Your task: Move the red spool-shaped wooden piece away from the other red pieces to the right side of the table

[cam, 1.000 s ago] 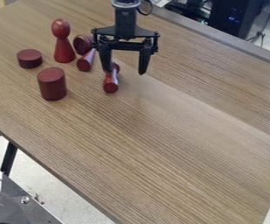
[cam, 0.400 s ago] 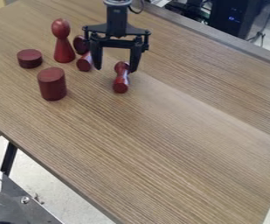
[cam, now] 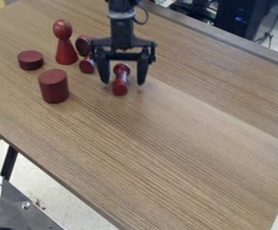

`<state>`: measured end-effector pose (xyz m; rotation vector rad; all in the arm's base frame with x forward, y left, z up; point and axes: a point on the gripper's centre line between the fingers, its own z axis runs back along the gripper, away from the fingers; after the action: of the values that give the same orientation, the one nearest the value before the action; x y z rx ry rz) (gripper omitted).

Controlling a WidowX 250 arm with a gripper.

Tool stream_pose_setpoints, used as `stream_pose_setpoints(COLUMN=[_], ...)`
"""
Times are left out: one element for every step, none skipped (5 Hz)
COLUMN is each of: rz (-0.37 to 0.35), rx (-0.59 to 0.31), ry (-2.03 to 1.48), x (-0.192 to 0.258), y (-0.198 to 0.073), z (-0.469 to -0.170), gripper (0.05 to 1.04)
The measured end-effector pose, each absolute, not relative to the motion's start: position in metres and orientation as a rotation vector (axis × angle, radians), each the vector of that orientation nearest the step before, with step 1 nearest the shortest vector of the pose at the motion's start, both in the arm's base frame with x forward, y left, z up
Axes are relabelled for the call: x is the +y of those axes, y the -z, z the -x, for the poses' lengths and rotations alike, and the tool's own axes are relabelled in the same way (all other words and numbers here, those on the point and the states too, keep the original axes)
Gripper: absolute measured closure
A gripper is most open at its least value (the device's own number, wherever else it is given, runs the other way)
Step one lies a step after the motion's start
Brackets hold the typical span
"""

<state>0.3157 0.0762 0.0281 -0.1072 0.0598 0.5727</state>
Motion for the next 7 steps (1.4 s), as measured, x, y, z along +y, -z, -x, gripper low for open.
stream_pose_setpoints(rz=[0.122, 0.119, 0.117, 0.103, 0.054, 0.001, -0.004], rx=[0.049, 0.033, 0.024, 0.030, 0.023, -0.066, -0.144], ry=[-0.574, -0.569, -0.567, -0.565, -0.533, -0.333, -0.082], x=[0.073, 0.075, 0.075, 0.073, 0.065, 0.041, 0.014], y=[-0.025, -0.022, -0.022, -0.021, -0.031, -0.068, -0.087], z=[-0.314, -0.318, -0.320, -0.320, -0.313, -0.319, -0.327], gripper=[0.117, 0.395, 0.657, 0.673, 0.673, 0.674, 0.673])
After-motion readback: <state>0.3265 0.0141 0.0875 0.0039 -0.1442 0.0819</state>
